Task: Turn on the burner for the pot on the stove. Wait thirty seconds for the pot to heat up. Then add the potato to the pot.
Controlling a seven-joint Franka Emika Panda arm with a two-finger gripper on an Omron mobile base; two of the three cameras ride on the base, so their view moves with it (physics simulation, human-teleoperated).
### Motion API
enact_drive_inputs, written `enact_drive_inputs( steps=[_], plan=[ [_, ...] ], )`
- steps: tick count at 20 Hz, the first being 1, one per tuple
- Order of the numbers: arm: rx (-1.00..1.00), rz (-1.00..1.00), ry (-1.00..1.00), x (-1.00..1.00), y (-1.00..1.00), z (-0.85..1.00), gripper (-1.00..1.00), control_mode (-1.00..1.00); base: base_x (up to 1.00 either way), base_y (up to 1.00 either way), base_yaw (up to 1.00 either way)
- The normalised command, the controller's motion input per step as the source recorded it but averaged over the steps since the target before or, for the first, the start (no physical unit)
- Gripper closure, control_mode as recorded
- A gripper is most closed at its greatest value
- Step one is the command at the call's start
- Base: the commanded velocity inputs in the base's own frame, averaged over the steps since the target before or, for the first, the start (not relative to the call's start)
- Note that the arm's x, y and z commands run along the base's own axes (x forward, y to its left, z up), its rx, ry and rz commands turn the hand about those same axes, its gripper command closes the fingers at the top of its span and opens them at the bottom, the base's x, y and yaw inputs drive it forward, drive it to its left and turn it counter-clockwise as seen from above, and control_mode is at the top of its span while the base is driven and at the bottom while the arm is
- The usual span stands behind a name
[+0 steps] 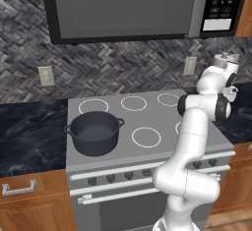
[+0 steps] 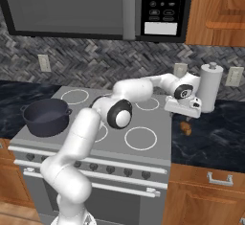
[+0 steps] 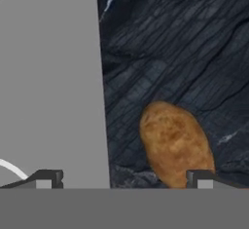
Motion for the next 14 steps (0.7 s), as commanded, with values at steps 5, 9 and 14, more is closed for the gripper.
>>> enact_drive_inputs(
  steps=[5, 9, 14],
  plan=[
    [0.00, 0.00, 0.00, 0.00, -0.17, -0.12, -1.00, -1.00, 0.00, 0.00, 0.00],
    [0.00, 0.00, 0.02, 0.00, -0.06, -0.08, -1.00, -1.00, 0.00, 0.00, 0.00],
    [0.00, 0.00, 0.03, 0.00, -0.10, -0.24, -1.00, -1.00, 0.00, 0.00, 0.00]
  ],
)
